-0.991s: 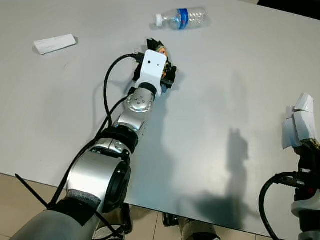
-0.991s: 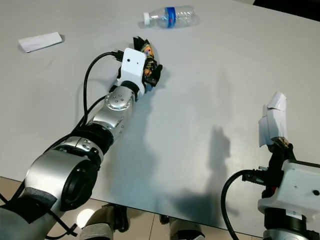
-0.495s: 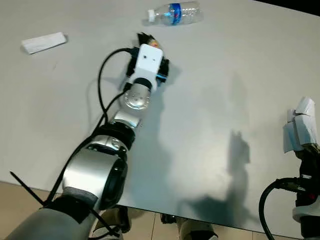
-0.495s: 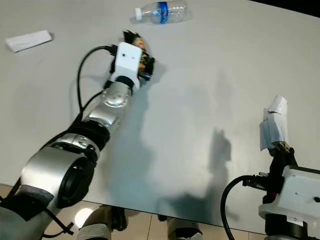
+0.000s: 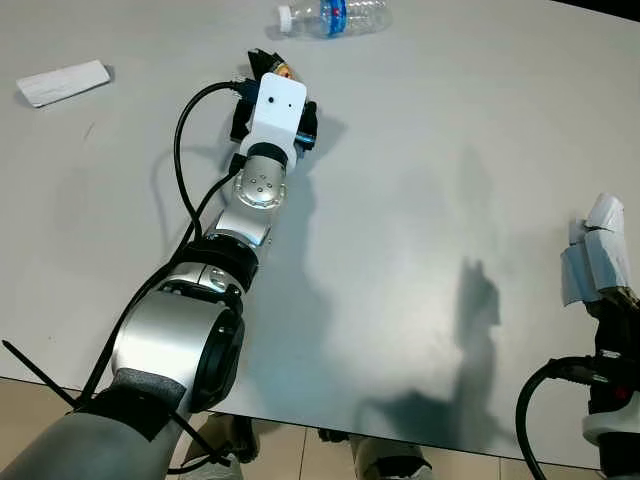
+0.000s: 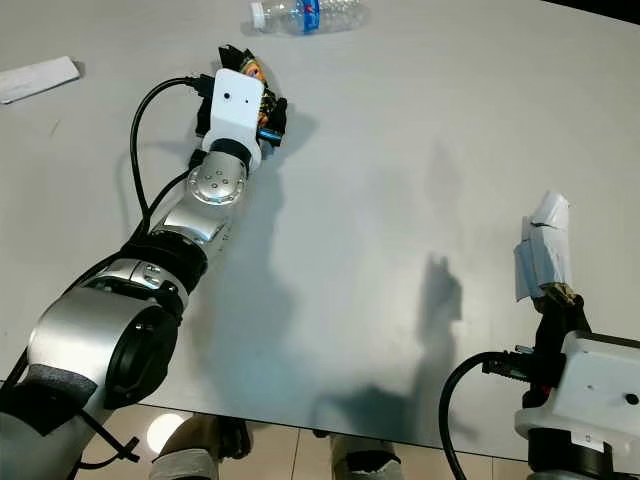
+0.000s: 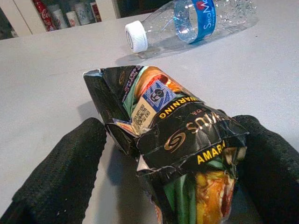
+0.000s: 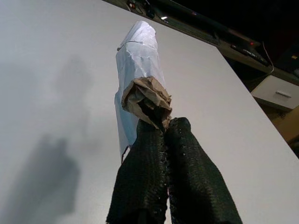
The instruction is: Picking trash to rubbish bin
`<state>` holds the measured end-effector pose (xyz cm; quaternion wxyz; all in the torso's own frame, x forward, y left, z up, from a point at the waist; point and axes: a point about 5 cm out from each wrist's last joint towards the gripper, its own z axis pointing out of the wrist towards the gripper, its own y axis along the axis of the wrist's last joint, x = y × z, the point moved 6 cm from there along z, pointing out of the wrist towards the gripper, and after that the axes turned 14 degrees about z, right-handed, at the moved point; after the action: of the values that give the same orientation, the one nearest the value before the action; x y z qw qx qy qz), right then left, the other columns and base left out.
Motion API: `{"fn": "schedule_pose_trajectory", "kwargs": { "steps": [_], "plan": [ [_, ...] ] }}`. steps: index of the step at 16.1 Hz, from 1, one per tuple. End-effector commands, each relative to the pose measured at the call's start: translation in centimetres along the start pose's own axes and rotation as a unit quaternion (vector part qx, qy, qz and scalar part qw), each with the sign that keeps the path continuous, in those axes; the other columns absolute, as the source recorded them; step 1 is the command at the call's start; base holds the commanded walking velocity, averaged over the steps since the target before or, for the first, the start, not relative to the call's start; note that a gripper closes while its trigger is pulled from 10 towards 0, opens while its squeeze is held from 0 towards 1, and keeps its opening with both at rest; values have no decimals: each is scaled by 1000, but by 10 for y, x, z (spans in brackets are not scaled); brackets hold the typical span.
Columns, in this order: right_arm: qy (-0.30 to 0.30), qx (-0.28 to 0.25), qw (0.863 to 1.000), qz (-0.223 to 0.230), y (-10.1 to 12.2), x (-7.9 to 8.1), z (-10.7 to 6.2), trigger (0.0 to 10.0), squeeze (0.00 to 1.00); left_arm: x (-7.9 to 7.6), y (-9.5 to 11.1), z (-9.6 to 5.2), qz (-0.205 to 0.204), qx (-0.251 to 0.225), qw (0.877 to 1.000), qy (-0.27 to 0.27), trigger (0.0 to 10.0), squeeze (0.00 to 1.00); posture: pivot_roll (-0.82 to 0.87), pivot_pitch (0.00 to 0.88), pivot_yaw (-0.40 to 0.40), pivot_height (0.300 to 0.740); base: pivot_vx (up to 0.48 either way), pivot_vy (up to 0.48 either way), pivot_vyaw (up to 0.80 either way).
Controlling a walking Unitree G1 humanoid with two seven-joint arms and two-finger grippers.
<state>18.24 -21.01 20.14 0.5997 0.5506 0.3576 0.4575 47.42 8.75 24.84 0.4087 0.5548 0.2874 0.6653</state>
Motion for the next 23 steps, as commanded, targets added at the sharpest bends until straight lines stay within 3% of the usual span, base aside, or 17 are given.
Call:
{"fn": "schedule_pose_trajectory", "kwargs": {
  "steps": [1, 23],
  "plan": [
    [-3, -7, 1000, -9, 6, -2, -3, 10000, 0, -14, -51, -16, 11, 82, 996, -23, 0, 0, -363, 424, -132, 740, 0, 0, 0],
    [-7, -6, 1000, -12, 6, -3, -1, 10000, 0, -14, -51, -17, 11, 73, 997, -22, 0, 0, -364, 408, -127, 740, 0, 0, 0]
  ]
}}
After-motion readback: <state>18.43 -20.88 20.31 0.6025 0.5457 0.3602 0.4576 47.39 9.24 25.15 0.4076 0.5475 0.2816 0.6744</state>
